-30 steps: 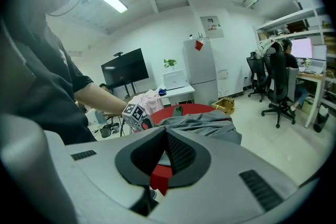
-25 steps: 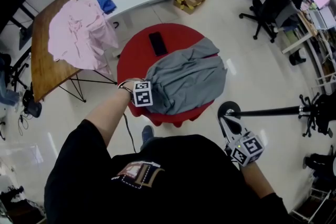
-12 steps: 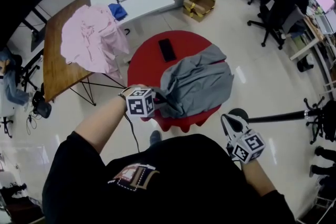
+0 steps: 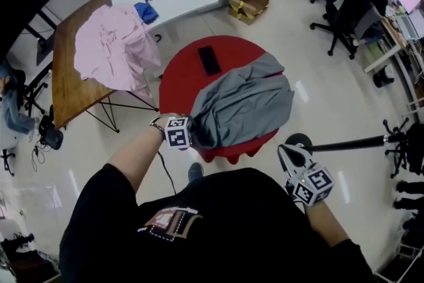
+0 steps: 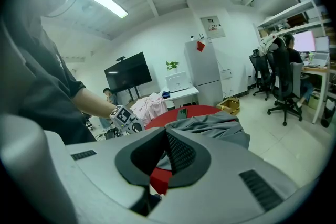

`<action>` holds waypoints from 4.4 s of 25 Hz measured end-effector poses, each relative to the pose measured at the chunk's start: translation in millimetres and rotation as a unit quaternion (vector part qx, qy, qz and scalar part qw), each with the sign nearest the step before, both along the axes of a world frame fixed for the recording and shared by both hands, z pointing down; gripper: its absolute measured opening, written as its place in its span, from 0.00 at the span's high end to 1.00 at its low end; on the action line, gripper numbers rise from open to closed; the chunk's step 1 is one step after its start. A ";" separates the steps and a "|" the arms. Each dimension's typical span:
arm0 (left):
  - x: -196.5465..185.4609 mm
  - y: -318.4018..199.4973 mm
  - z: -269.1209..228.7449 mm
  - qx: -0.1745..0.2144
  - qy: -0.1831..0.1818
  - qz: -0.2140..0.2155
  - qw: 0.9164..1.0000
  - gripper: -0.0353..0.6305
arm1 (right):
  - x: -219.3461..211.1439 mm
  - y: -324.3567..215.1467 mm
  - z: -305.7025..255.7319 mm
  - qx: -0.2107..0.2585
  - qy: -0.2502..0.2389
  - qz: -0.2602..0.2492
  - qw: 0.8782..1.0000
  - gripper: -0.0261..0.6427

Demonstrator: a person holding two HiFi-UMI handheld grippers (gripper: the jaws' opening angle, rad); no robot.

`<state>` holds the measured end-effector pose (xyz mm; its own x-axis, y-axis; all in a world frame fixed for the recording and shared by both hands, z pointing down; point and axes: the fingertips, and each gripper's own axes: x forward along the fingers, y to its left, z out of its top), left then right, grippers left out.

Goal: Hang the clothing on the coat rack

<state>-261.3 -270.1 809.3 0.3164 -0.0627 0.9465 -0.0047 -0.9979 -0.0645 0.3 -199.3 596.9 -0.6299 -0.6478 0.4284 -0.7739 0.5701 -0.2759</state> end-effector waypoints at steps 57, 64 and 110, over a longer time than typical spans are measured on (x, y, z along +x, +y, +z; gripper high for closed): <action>206.0 14.9 -390.4 0.230 0.205 0.241 0.920 0.94 | 99.8 -25.8 -166.1 0.165 -0.013 0.067 0.984 0.95; 313.8 36.2 -453.3 0.262 0.237 0.285 0.891 0.94 | 193.9 12.9 -263.7 0.238 0.025 0.121 0.963 0.95; 567.2 -38.9 -789.1 0.388 0.384 0.170 0.821 0.94 | 426.4 182.1 -327.8 0.294 0.045 0.221 0.929 0.95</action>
<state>305.9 -309.0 20.2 0.9246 -0.3370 0.1775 -0.0707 -0.6098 -0.7894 426.7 -17.2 269.1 -0.2253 -0.9734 -0.0427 -0.9731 0.2227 0.0588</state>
